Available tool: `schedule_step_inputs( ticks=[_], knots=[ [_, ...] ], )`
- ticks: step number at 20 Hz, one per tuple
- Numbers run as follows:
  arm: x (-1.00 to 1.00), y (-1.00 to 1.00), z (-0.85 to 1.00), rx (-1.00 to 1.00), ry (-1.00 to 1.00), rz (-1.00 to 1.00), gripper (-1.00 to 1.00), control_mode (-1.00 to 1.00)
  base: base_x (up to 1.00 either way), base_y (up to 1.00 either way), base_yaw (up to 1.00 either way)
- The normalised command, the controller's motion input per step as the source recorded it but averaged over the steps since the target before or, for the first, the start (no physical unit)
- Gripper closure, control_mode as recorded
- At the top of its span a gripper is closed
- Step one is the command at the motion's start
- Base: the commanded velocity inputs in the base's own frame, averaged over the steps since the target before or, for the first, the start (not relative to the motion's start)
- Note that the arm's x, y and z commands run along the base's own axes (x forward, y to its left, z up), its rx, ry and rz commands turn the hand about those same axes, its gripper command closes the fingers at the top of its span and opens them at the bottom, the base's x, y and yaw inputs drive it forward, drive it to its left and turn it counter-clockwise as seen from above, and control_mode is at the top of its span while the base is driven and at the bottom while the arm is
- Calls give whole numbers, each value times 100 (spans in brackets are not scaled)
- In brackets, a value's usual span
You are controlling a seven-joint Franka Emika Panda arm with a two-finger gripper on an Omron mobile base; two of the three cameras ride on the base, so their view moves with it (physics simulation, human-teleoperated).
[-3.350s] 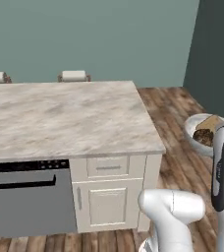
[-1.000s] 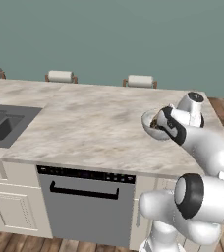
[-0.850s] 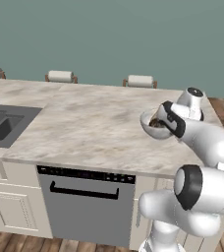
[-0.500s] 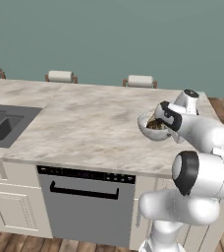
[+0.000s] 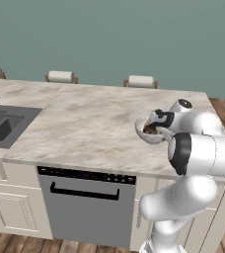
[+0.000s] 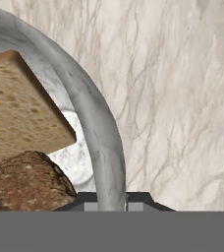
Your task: Pick up the heated bread from the toaster oven and place it in the bowl. Then move the bread bowl to the dining counter.
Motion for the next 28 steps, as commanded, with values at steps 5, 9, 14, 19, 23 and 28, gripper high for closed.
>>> schedule_step_inputs(
  ticks=[5, 9, 14, 19, 23, 28],
  knots=[
    [29, 3, -39, 0, 0, 0, 100, -100, 0, 0, 0],
    [26, 0, -36, 0, 0, 0, 100, -100, 0, 0, 0],
    [30, 0, -26, 0, 0, 0, 100, -100, 0, 0, 0],
    [7, 0, 0, 0, 0, 0, -100, -100, 0, 0, 0],
    [-27, 0, 28, 0, 4, 0, -100, -100, 0, 0, 0],
    [-90, 0, 64, 0, -1, 0, -100, -100, 0, 0, 0]
  ],
)
